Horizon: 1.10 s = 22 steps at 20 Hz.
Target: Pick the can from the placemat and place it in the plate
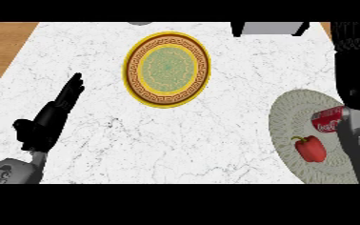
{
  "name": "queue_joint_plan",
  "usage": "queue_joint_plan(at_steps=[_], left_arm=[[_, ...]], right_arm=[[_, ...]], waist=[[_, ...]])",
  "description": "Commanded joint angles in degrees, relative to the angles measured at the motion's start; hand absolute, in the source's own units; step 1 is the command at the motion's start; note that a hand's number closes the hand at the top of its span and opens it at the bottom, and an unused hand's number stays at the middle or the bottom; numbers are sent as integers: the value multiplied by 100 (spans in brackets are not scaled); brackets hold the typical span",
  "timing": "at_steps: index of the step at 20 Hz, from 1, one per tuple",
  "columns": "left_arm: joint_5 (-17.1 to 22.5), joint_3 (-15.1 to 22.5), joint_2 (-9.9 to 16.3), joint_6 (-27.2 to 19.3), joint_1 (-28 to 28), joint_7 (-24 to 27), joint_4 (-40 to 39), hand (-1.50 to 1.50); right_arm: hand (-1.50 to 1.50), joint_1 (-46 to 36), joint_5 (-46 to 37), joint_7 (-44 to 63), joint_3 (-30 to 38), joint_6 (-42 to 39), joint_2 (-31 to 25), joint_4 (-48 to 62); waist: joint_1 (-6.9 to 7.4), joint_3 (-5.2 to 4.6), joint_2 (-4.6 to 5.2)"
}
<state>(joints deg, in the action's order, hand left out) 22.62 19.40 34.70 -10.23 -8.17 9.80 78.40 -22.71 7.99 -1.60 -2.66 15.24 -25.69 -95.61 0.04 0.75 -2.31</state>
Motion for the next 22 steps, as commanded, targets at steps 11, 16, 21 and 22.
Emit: queue_joint_plan(at_steps=[11,16,21,22], left_arm=[[35,-183,-533,-298,476,263,-156,0],[-220,-451,-727,26,255,308,-633,0],[-126,-657,-689,283,431,471,-708,0],[-491,-417,-935,-250,445,332,-427,0]], right_arm=[[-150,1053,95,-352,1247,1404,678,1696],[-150,1558,-413,-997,918,1640,1089,1243],[-150,2266,-712,-725,1224,1887,694,801],[-150,2640,-701,-424,1209,1843,626,286]], waist=[[11,-64,246],[-24,-76,229],[-45,-78,225],[-65,-78,215]])
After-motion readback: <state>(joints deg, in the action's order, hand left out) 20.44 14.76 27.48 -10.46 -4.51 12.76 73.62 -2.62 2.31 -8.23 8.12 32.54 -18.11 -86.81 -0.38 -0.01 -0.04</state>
